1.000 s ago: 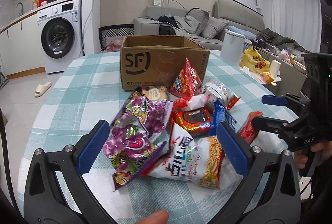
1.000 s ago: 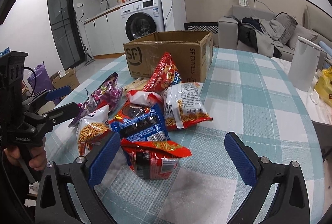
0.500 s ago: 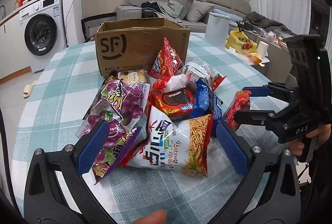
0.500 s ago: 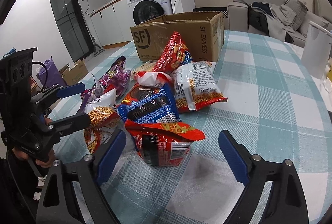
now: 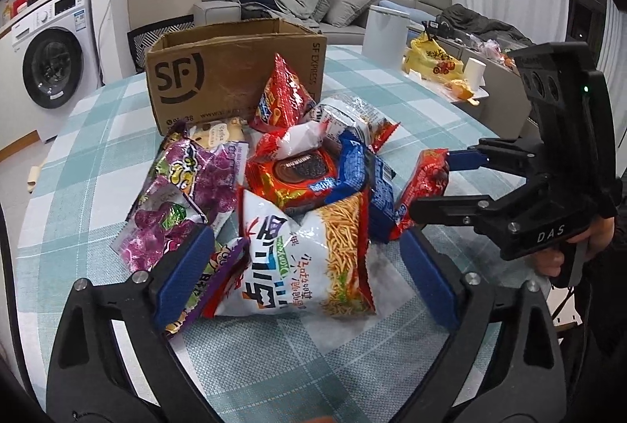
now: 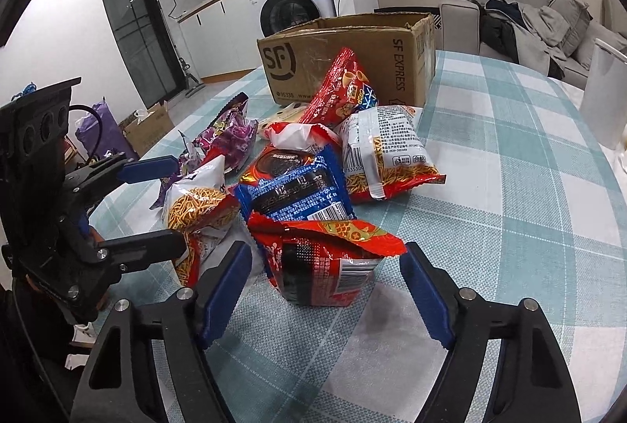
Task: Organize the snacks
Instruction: 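Move the left gripper to the white noodle-snack bag and close on it, then lift the white noodle-snack bag with the left gripper over the cardboard box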
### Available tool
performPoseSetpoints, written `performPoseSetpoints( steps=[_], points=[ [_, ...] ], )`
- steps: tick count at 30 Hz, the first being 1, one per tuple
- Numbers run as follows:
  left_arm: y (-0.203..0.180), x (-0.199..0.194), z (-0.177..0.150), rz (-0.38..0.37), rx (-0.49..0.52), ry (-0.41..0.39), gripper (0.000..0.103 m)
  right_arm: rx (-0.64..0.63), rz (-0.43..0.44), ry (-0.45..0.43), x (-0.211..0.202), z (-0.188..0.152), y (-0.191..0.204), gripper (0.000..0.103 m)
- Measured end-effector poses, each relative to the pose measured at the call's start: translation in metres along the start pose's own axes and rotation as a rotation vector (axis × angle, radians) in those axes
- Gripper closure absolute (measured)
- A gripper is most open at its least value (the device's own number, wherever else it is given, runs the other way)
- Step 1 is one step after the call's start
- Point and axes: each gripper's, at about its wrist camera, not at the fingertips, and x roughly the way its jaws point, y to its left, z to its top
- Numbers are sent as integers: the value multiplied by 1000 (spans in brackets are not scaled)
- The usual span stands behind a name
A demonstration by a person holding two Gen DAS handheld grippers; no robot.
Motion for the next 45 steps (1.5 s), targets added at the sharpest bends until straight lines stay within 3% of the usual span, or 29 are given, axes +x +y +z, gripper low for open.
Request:
performPoseSetpoints(
  steps=[7,16,25,35,38,43,45],
  points=[
    [4,6,1,-45,-31,37,31,6,4,16,4,0,-2,33],
    [1,7,-2,-74,-14,31,44,7,12,13,5,-1,-2,57],
    [10,-1,1,-98,-61,9,61,-5,-4,-14,0,0,-1,58],
    [3,5,-1,-82,-29,41,54,-5,-5,-11,-1,0,-1,58],
    [3,7,-1,-94,-33,49,47,-4,-6,-11,-1,0,-1,58],
    [0,11,-2,-48,-15,59,26,-3,-7,-11,-1,0,-2,58],
    [1,17,-3,-48,-25,93,25,-1,-7,-11,-1,0,-2,58]
  ],
)
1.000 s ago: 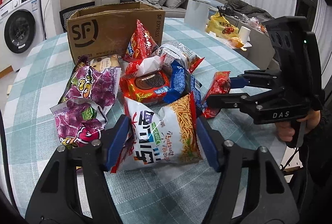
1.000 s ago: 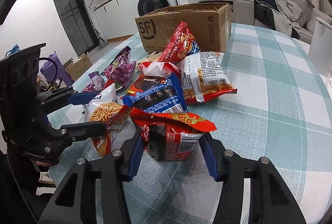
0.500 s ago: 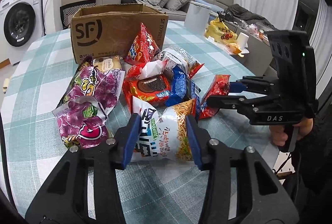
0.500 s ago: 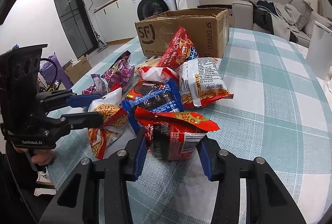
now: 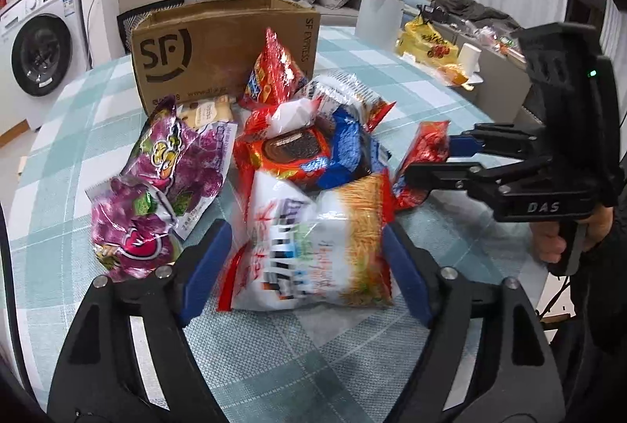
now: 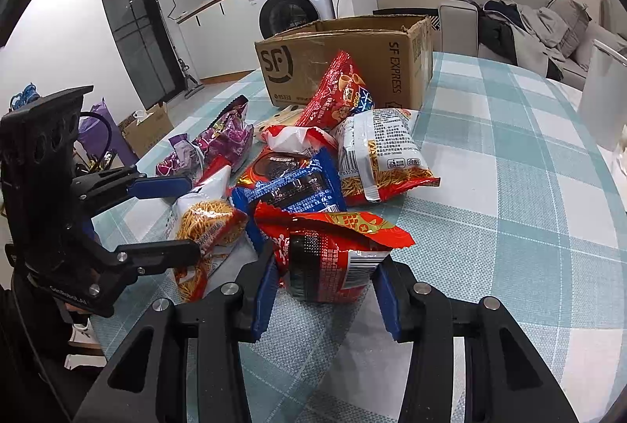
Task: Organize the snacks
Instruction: 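Lift the white noodle-snack bag with the left gripper over the cardboard box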
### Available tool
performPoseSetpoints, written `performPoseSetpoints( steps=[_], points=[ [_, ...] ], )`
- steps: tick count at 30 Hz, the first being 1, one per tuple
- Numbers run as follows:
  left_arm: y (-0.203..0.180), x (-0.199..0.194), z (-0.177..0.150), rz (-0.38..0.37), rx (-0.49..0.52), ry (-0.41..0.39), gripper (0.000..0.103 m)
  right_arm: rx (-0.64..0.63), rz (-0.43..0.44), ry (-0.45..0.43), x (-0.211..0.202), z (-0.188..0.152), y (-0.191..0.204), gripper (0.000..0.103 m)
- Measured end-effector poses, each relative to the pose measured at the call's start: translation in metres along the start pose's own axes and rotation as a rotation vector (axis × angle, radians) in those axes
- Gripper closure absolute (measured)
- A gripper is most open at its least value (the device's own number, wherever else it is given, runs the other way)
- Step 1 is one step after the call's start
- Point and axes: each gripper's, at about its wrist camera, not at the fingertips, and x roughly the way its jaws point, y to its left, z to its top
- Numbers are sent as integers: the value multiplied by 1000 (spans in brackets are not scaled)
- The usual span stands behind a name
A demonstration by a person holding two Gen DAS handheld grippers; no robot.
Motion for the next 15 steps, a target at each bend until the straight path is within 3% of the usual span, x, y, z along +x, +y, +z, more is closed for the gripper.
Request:
performPoseSetpoints(
  steps=[5,9,15],
  points=[
    [4,9,0,-20,-26,30,24,2,-1,-2,-1,0,-1,58],
    [1,12,-1,-49,-14,31,42,6,-1,-1,-1,0,-2,58],
    [-1,8,0,-78,-18,14,48,0,2,-23,-7,1,-1,58]
  ],
)
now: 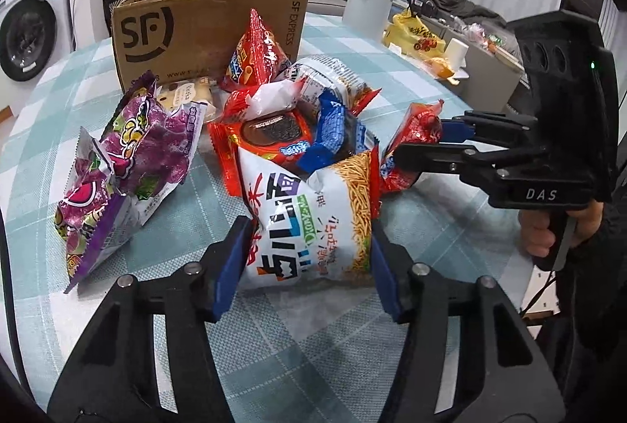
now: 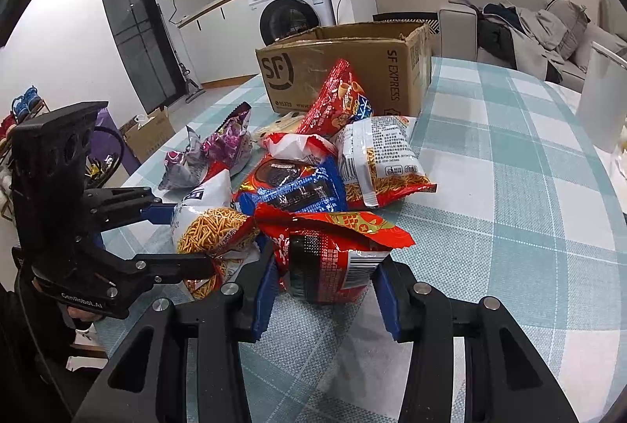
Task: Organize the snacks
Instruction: 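Lift the white noodle-snack bag with the left gripper over the cardboard box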
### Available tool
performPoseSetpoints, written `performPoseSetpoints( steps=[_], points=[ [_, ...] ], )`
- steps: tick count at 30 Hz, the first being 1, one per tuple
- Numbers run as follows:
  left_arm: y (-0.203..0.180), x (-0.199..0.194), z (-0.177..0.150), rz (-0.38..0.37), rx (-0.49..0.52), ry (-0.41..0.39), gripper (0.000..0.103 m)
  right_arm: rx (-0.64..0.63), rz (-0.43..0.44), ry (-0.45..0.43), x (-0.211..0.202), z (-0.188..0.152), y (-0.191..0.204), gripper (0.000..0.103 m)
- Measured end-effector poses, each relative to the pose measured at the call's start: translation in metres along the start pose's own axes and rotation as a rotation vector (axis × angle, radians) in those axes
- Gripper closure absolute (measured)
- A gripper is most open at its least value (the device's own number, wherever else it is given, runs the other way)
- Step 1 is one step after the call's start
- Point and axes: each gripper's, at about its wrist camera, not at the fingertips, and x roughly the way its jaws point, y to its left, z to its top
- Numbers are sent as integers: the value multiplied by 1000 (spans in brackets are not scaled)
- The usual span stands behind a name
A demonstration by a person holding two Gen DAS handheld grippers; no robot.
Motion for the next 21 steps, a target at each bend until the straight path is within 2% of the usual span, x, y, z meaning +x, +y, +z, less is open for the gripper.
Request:
performPoseSetpoints(
  steps=[6,21],
  points=[
    [-1,-15,4,1,-10,-56,48,-1,3,-27,-7,4,2,58],
    [12,-56,29,67,-55,-203,48,-4,8,-103,-28,30,13,58]
  ],
)
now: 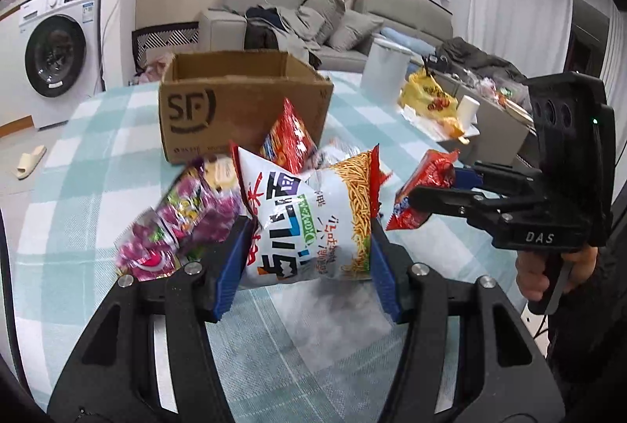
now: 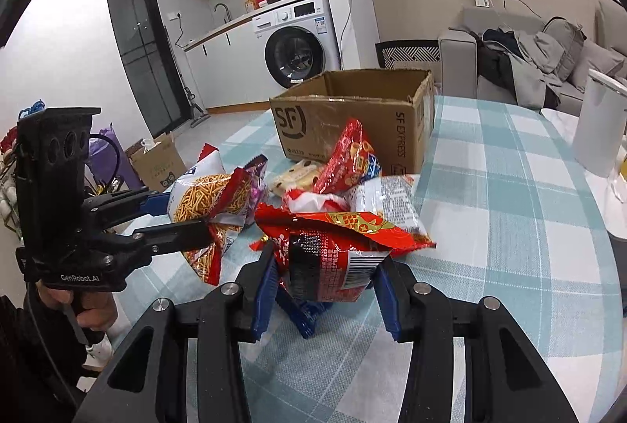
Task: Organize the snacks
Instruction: 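Lift the white noodle-snack bag with the left gripper over the cardboard box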
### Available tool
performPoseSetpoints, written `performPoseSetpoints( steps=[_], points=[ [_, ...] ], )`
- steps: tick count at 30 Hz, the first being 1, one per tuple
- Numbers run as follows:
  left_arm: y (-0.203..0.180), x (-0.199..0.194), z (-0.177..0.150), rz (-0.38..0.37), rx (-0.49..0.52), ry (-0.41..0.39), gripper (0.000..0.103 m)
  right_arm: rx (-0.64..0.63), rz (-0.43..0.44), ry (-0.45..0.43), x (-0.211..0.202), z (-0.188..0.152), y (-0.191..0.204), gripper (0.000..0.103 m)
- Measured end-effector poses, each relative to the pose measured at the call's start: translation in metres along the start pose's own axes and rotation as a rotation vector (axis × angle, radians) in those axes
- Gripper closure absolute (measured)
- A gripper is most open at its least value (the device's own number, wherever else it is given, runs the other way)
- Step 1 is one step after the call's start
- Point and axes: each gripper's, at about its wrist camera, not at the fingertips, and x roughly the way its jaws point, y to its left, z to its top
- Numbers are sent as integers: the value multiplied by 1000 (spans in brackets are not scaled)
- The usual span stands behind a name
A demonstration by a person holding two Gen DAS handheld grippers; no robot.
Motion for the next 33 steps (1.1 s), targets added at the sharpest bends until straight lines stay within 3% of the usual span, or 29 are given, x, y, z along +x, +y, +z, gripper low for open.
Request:
performPoseSetpoints(
  steps=[16,33],
  points=[
    [27,-6,42,88,-40,-84,48,54,-27,-45,-8,43,-1,58],
    [47,11,87,142,-49,-111,48,68,-62,-109,-11,86,-9,58]
  ],
)
